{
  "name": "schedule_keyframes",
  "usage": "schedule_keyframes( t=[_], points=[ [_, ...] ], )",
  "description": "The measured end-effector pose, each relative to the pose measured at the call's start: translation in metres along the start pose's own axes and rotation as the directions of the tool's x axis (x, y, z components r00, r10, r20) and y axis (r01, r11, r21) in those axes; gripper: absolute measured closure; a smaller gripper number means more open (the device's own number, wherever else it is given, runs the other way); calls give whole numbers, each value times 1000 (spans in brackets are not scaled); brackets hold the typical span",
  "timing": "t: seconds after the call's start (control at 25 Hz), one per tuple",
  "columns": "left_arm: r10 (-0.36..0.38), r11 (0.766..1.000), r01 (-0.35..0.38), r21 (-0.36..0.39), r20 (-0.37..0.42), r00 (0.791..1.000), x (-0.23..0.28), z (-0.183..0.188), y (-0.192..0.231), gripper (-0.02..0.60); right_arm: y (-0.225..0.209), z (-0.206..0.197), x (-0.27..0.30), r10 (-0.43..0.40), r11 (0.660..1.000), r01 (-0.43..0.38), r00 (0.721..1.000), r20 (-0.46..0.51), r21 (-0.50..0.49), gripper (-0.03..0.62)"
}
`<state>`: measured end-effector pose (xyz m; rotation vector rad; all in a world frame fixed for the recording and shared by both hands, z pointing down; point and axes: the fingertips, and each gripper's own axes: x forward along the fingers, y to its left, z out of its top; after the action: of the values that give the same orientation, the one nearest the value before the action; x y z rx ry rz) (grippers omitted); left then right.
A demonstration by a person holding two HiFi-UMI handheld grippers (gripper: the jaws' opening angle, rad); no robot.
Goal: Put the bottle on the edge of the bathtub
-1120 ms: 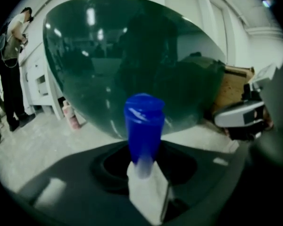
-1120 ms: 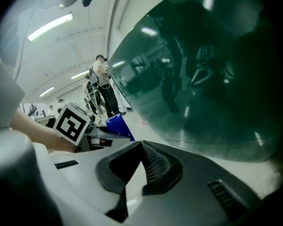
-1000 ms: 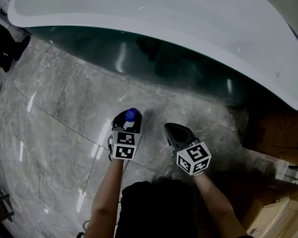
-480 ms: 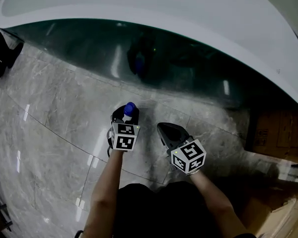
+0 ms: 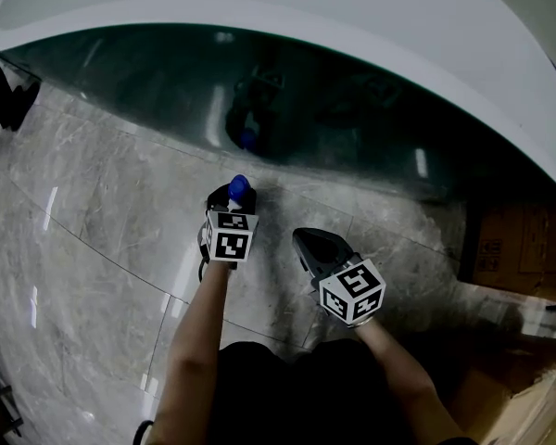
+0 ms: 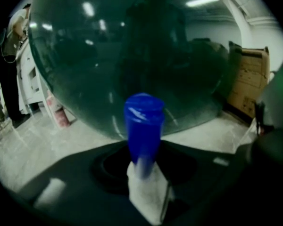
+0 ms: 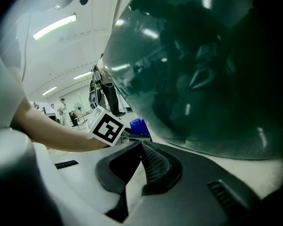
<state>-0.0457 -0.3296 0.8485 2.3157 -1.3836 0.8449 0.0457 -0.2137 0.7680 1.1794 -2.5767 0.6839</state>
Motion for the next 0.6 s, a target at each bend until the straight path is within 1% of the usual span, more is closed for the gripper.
schedule_keyframes(
  t=[0.28,0.44,0.6],
  points=[
    [9,1000,-9,4,3,1000,11,5,5,420,-1,5,0,-11,1000,10,1000,22,7,592],
    [12,1000,-12,0,-3,1000,16,1,7,420,1,4,1,-14,1000,14,1000,15,-1,592],
    [13,1000,-13,12,5,1000,20,0,9,420,0,5,2,-21,1000,21,1000,11,-4,592]
  ],
)
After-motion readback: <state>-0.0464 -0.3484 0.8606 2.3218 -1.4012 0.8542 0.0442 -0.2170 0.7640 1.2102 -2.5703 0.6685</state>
